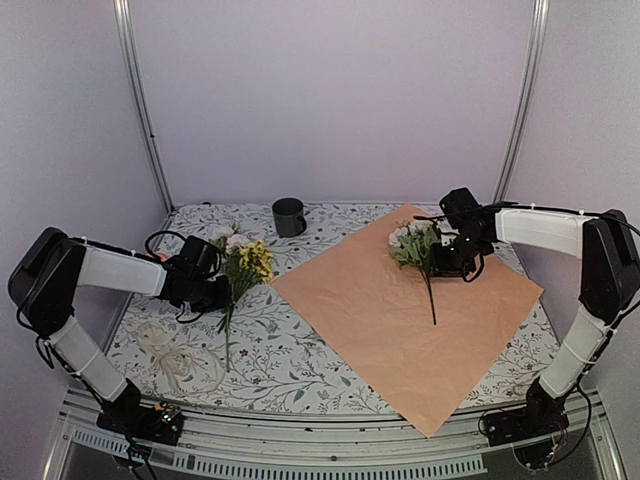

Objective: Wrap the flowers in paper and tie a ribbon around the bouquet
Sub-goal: Place the fake flower on the flattened wrapping paper, then pick up the fake flower from the corner of the board, then pass from the left arm to the right

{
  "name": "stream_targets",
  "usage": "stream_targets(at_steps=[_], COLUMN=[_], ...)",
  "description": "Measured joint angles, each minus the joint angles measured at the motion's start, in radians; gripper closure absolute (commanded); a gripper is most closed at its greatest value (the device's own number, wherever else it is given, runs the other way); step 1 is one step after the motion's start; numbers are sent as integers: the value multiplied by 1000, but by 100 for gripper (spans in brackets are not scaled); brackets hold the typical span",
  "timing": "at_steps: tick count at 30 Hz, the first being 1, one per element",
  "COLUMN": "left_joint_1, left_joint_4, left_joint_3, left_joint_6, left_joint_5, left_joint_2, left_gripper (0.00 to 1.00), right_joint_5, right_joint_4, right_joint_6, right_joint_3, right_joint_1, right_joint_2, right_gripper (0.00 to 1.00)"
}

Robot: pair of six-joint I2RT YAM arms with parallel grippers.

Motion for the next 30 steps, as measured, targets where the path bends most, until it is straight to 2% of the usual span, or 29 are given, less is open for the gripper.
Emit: stream_targets(at_steps=[4,6,14,18,22,26,30], left_joint_1=[0,0,0,-4,-52,-161,-231], left_joint_4=[6,9,13,-24,-28,51,134], left_joint_3=[1,1,-1,-16,-23,-57,-100], left_joint_6=[3,5,10,4,25,85,127], left_joint_5=[10,17,25,-34,-151,-204,-207], left_joint_2=[29,31,17,-113,-317,-480,-547], left_gripper=[83,100,100,100,100,100,100], right_joint_5=[-8,-16,-44,-49,-50,-73,-157], right_joint_4=[-4,-4,-4,-6,-10,-5,45], right_joint_6=[-6,-11,-16,-19,-19,-23,-45], right_joint_3=[0,0,-5,-5,-5,-5,-6], right_joint_1=[0,0,0,0,0,3,48], right_joint_2=[0,-4,-55,-67,-93,-127,-162], right_gripper=[60,60,60,59,59,58,57])
